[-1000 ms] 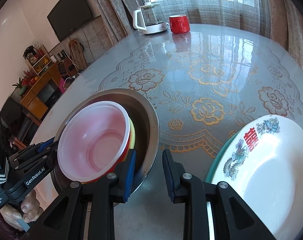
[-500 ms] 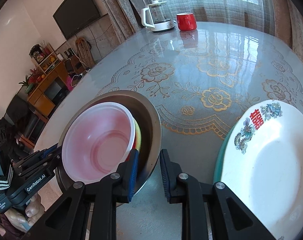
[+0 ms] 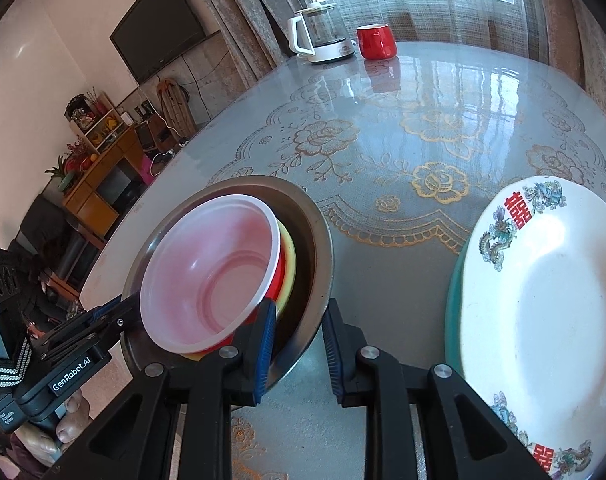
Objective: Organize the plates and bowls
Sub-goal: 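Close the right tool on the steel basin's rim while the left tool grips the rim, then lift the steel basin with both tools and lower onto the plate stack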
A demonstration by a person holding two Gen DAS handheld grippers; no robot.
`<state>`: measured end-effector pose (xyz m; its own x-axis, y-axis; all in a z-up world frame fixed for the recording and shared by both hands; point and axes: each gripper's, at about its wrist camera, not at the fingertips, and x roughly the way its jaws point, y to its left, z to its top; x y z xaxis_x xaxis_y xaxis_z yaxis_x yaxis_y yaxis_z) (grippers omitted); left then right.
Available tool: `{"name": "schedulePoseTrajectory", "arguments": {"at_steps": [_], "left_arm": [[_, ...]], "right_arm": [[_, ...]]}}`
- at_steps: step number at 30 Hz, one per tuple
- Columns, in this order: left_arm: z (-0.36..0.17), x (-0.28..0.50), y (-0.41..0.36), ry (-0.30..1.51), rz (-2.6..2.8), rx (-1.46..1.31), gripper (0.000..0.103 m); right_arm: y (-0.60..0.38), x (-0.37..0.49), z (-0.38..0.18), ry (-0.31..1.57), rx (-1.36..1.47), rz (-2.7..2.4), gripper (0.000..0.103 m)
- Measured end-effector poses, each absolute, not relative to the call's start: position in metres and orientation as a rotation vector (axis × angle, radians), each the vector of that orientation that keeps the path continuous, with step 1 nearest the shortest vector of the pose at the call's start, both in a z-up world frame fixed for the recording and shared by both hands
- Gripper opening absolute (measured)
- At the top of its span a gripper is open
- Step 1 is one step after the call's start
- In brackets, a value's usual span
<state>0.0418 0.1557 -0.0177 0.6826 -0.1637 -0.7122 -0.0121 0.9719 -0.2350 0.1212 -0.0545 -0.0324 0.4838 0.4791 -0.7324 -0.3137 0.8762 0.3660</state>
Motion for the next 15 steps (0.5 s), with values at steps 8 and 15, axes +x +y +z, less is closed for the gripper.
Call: {"name": "schedulePoseTrajectory", "arguments": {"at_steps": [8,15], "left_arm": [[-0.011,0.021,0.151,0.77,-0.124,-0.202,0.024],[0.008,0.015,0.139,0.738,-0.178,-0.224,0.024]], "right_arm": [[-0.067,0.101,-0.029,0.901,0.243,0.514,0.026],[-0.089,0.084,-0.007,0.821,0.288,0.515,0.026]]}}
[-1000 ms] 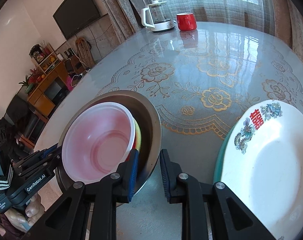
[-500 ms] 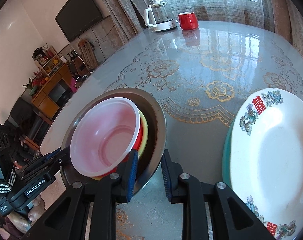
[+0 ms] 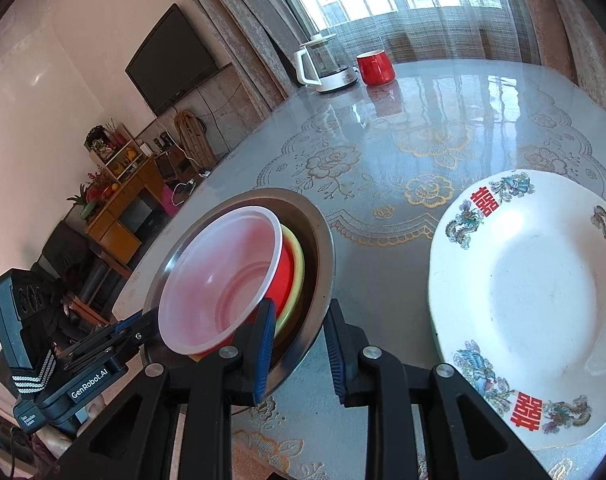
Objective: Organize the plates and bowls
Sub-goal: 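Lift the steel basin with both tools and lower onto the plate stack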
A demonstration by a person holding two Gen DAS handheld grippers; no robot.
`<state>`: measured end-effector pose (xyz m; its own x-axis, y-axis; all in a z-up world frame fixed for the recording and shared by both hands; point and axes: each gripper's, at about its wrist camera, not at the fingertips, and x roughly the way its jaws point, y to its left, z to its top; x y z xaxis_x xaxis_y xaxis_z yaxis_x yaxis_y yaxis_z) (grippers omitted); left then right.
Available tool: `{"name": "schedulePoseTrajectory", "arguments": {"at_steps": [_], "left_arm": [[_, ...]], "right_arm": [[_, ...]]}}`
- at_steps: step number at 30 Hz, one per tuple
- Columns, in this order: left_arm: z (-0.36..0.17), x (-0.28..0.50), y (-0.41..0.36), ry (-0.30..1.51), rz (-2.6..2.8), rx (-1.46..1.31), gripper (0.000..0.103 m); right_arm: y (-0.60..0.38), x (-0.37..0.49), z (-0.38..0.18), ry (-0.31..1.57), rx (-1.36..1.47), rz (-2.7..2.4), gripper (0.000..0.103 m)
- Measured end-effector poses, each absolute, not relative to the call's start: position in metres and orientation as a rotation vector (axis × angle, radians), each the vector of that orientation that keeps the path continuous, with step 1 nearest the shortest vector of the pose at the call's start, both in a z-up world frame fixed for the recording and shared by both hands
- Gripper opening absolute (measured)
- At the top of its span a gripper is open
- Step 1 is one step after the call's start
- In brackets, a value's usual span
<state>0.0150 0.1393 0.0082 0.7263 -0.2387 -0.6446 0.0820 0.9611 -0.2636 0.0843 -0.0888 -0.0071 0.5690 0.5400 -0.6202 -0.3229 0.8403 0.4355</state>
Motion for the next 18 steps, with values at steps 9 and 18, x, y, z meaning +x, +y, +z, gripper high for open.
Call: {"name": "schedulePoseTrajectory", "arguments": {"at_steps": [9,18], "left_arm": [[0.043,0.028,0.095,0.692,-0.293,-0.184,0.024],[0.052,0.049,0.022,0.71,-0.423,-0.115,0.025]], "right_arm": [[-0.137,0.064,0.021,0.713,0.339,0.438,0.026],[-0.203,0.042,0.03,0.648,0.393,0.296,0.026]]}}
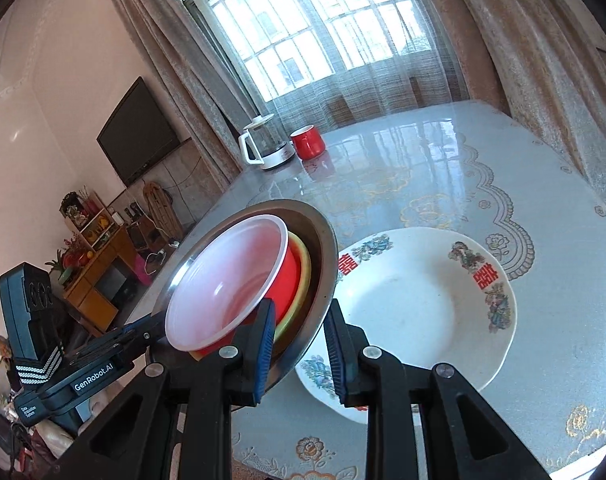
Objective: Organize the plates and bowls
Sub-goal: 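Lift the steel basin with both tools and lower onto the plate stack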
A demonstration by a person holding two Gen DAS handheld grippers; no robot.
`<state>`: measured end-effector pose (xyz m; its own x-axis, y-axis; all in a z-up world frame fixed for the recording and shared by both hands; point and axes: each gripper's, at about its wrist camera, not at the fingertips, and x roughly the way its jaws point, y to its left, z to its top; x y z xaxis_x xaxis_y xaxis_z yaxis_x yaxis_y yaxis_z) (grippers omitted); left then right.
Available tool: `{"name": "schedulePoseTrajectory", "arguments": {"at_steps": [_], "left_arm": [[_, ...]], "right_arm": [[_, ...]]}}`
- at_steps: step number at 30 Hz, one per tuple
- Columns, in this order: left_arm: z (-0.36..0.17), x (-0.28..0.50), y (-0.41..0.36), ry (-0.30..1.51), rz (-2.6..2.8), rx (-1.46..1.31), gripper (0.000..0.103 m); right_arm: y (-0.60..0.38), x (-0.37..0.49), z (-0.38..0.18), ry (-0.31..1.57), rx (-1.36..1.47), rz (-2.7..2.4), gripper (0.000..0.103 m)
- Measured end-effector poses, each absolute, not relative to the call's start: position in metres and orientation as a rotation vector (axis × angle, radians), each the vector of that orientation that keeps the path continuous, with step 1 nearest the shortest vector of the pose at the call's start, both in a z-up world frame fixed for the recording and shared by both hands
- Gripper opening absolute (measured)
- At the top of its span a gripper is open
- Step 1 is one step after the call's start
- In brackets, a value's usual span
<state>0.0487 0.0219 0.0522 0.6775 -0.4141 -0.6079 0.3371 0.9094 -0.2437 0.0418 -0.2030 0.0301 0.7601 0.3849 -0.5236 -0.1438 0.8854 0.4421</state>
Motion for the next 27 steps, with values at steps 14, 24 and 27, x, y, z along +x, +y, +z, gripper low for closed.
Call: {"name": "schedulePoseTrajectory", "arguments": {"at_steps": [14,24,27], "left_arm": [[0.034,0.081,-0.056,0.77,-0.522,-0.024,0.026],[0.036,0.096,-0.055,0.783,-0.511,-0.043,0.026],[0.033,0.099,-0.055,0.8,-0.52,-0.054,0.026]], "right_arm": [[-0.27,0.039,0.005,0.671,0.481,0.131,0.026],[-0.272,0.051,-0.001,0.694,0.501,0.147,0.026],[-0.27,0.052,-0.002,0.706,0.499,0.142,0.026]]}}
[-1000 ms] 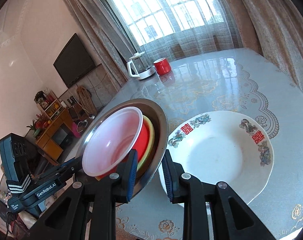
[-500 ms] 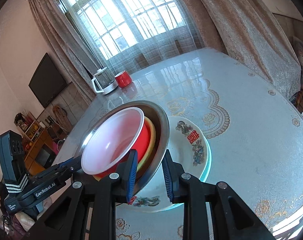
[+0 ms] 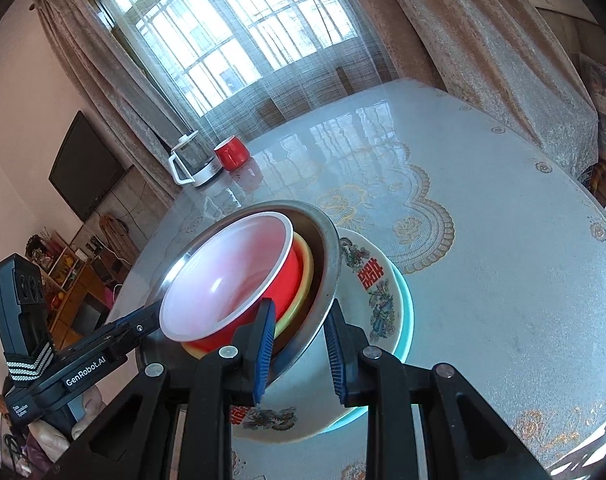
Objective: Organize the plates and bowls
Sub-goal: 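Lift the steel basin with both tools and lower onto the plate stack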
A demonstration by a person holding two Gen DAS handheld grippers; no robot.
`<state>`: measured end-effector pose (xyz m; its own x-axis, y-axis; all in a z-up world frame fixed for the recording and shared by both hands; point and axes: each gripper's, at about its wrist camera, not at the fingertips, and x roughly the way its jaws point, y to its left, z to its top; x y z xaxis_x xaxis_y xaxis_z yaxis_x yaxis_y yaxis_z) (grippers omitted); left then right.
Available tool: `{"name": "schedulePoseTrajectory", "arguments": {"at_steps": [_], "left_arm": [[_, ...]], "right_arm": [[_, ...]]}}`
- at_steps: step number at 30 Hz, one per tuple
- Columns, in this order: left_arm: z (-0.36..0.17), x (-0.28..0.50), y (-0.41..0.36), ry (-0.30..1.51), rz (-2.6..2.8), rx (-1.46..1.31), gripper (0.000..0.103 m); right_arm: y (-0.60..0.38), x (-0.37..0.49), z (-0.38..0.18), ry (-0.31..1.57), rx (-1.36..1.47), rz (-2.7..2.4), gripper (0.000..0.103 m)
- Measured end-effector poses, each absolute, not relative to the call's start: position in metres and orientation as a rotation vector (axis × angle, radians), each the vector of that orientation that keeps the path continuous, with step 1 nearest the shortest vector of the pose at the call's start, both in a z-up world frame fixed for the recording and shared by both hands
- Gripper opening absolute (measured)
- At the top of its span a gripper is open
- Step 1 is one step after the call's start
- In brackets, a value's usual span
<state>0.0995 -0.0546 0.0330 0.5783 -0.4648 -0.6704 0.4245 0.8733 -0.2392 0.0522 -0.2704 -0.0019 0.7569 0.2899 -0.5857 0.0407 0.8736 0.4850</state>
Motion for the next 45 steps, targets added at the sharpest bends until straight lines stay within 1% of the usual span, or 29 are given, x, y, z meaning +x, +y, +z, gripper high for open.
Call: {"name": "schedulePoseTrajectory", "arguments": {"at_steps": [8,11,18,24,27,32,33,36,45], "left_arm": [[0.012,0.095,-0.069,0.846,-0.53,-0.019,0.027],[0.009,0.092,-0.074,0.831,-0.507,0.014,0.027],[0.007,0.094,-0.072,0.846,-0.506,0.005,0.027],[0.008,0.092,-0.074,0.844,-0.485,0.014,0.028],[0.008,0.092,-0.074,0.84,-0.485,0.017,0.028],[0.008,0.091,-0.074,0.838,-0.478,0.021,0.028],[0.008,0.091,-0.074,0.838,-0.476,0.022,0.028],[0.008,0.091,-0.075,0.841,-0.471,0.02,0.028],[0.006,0.09,-0.079,0.837,-0.45,0.062,0.028]], "right_arm": [[-0.276,0.054,-0.022,0.759,0.493,0.087,0.026],[-0.274,0.054,-0.024,0.747,0.464,0.068,0.025],[-0.277,0.053,-0.024,0.738,0.465,0.07,0.024],[-0.281,0.051,-0.025,0.745,0.524,0.1,0.024],[-0.282,0.047,-0.024,0.733,0.531,0.112,0.027],[-0.28,0.045,-0.024,0.721,0.531,0.105,0.027],[-0.279,0.045,-0.025,0.718,0.529,0.102,0.027],[-0.277,0.045,-0.025,0.718,0.501,0.082,0.02],[-0.278,0.048,-0.029,0.719,0.514,0.075,0.018]]}}
